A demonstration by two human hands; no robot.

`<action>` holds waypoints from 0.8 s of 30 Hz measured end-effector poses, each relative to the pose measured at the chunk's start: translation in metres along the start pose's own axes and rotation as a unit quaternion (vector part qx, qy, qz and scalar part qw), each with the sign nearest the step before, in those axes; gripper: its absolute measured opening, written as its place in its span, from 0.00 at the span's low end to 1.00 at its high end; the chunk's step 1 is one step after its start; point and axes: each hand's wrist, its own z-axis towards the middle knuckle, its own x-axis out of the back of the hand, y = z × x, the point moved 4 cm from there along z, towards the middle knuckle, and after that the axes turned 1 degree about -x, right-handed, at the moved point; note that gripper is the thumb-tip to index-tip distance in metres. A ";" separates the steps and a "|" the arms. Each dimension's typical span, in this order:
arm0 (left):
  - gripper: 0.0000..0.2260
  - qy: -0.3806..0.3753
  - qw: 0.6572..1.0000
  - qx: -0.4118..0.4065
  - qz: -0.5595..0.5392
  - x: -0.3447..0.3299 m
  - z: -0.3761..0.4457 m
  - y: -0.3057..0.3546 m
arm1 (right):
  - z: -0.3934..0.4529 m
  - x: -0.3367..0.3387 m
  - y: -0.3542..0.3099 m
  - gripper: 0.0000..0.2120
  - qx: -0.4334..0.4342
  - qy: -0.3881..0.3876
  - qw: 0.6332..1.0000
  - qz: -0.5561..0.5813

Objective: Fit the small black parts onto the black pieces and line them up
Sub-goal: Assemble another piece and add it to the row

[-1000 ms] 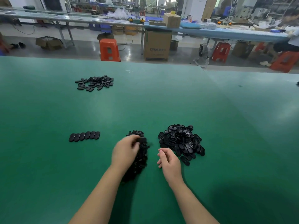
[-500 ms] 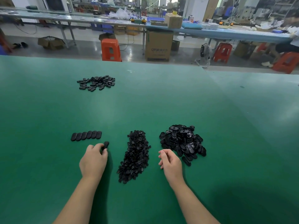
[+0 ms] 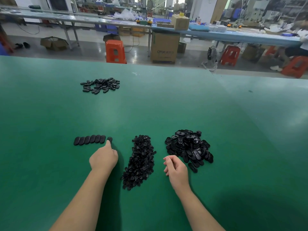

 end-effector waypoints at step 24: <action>0.16 0.063 0.984 -0.115 -0.124 -0.011 -0.014 0.013 | 0.002 -0.002 0.002 0.10 0.007 -0.003 1.000 -0.014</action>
